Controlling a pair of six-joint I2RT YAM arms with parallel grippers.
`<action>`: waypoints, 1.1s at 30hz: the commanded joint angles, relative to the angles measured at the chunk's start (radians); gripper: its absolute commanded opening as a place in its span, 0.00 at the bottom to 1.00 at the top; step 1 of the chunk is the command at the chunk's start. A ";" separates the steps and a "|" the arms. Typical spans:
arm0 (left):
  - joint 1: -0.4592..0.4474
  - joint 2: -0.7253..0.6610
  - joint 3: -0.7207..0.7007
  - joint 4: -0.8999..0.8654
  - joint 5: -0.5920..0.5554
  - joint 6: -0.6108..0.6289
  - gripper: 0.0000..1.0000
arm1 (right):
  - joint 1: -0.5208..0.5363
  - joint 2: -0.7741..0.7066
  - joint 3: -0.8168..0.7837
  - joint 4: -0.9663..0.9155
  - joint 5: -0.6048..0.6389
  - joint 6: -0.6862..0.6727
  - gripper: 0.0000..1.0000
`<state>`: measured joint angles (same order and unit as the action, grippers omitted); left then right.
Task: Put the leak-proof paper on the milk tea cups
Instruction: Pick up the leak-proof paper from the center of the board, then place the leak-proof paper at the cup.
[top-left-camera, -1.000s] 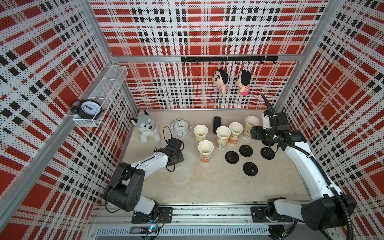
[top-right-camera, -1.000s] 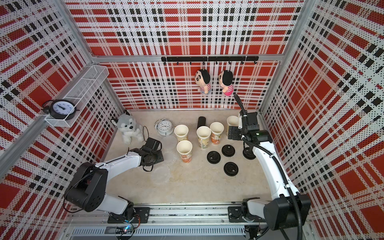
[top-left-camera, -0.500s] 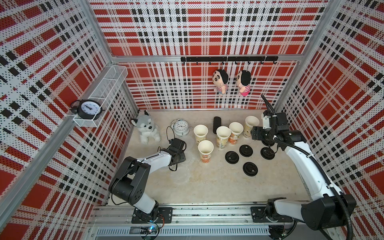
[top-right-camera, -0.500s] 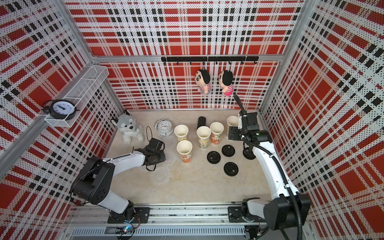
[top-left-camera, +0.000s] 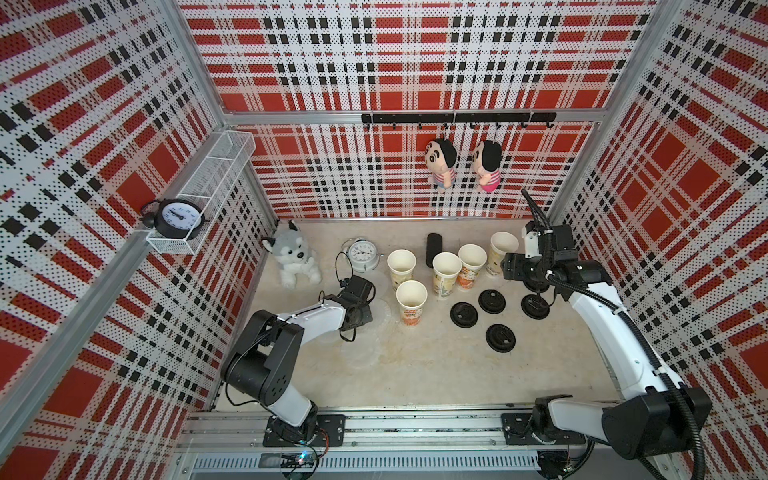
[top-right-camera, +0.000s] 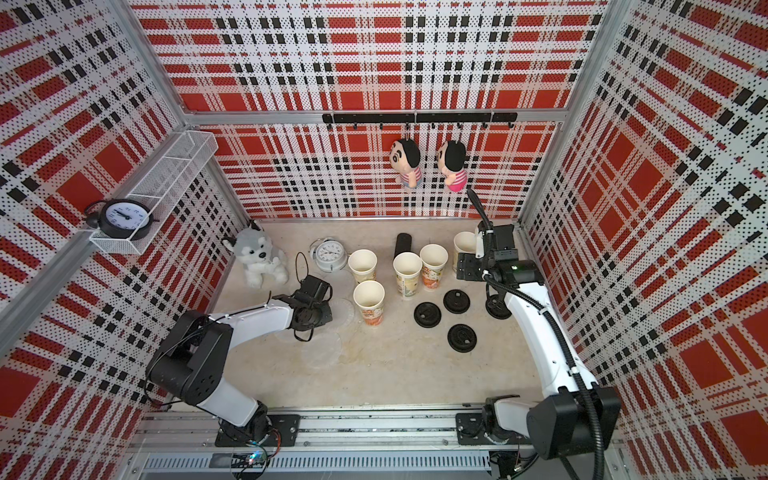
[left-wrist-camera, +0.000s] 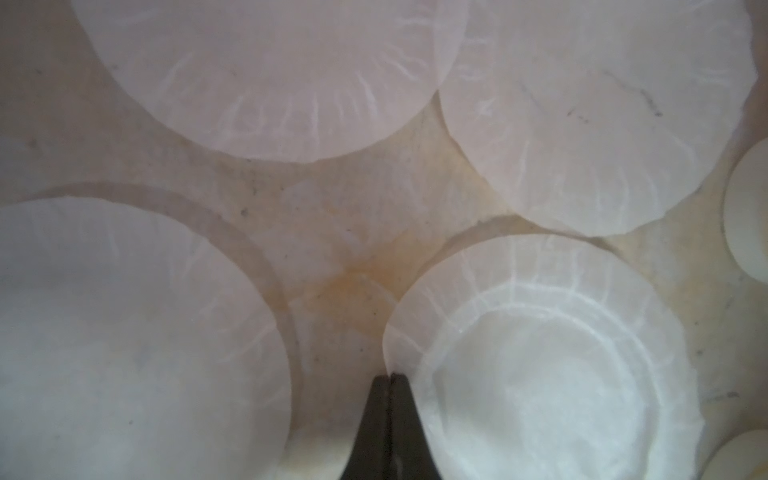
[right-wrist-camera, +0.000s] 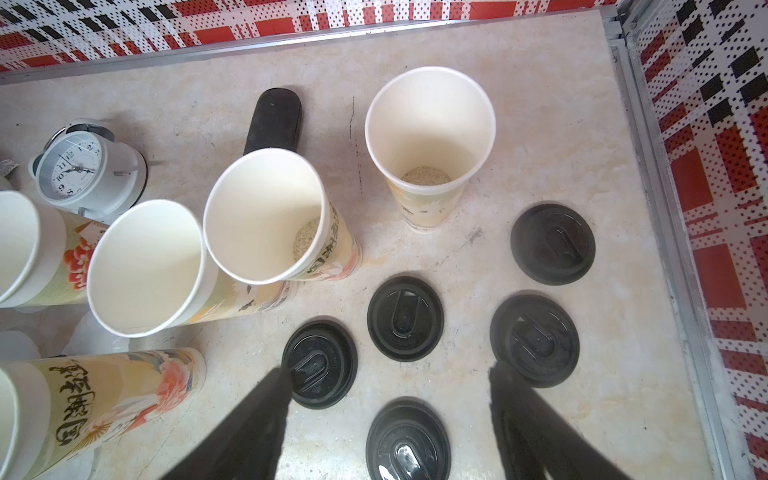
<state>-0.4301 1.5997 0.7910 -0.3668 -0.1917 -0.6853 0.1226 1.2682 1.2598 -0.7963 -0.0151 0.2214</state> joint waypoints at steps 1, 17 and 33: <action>-0.011 -0.025 0.041 -0.084 -0.027 0.000 0.00 | 0.003 -0.005 0.009 -0.012 -0.003 -0.015 0.78; -0.028 -0.256 0.482 -0.384 -0.087 0.055 0.00 | 0.003 -0.015 0.025 -0.011 -0.046 -0.010 0.77; -0.095 -0.055 0.892 -0.271 0.269 0.158 0.00 | 0.004 -0.006 0.035 -0.012 -0.030 -0.017 0.77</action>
<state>-0.5068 1.5200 1.6730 -0.6884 -0.0429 -0.5552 0.1226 1.2678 1.2652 -0.8036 -0.0586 0.2214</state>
